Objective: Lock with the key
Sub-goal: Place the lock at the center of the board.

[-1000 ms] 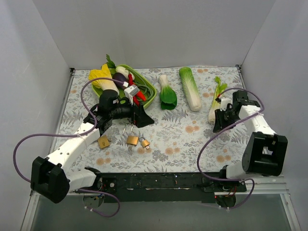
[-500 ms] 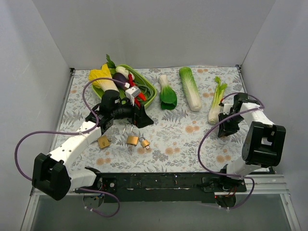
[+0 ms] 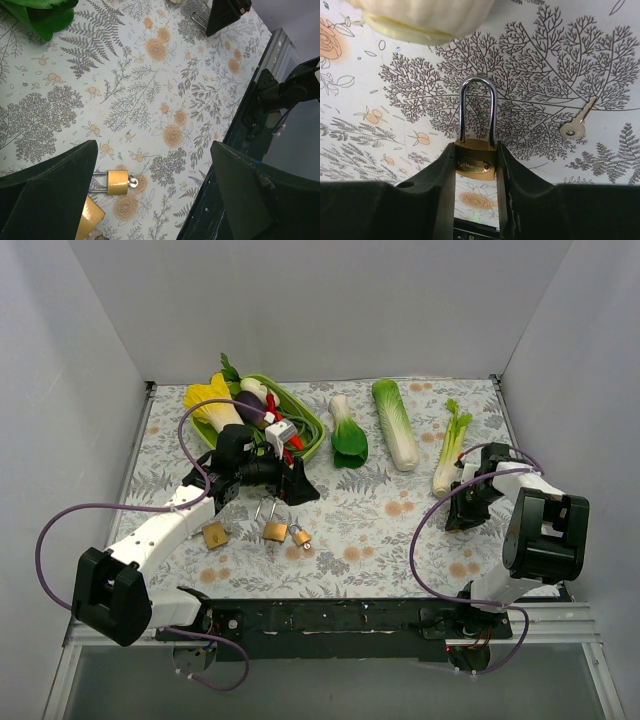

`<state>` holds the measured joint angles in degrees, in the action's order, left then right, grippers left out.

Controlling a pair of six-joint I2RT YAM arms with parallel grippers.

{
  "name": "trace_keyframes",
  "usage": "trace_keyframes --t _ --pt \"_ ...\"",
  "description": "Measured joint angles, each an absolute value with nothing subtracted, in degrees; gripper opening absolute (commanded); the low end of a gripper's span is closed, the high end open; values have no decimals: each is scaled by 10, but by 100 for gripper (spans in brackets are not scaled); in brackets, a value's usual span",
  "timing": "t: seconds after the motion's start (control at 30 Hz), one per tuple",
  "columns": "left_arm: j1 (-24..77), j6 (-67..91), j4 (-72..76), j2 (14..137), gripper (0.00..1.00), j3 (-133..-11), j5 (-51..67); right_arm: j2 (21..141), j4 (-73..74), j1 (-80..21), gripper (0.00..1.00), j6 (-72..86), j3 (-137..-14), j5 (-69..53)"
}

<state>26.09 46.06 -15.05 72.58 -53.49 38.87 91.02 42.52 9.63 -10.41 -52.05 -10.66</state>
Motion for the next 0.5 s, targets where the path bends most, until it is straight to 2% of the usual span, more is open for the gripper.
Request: trace_keyframes --t 0.1,0.23,0.4,0.47,0.5 --pt "261 460 -150 726 98 -535 387 907 404 96 10 -93 -511 -107" --pt "261 458 -150 726 98 -535 386 903 391 96 18 -83 -506 -104" --pt "261 453 -155 726 98 -536 385 893 378 96 18 -72 -498 -95" --pt "261 452 -163 729 98 -539 384 892 373 96 23 -67 -498 -91" --pt "261 451 -166 732 98 -541 384 892 371 96 36 -63 -498 -89"
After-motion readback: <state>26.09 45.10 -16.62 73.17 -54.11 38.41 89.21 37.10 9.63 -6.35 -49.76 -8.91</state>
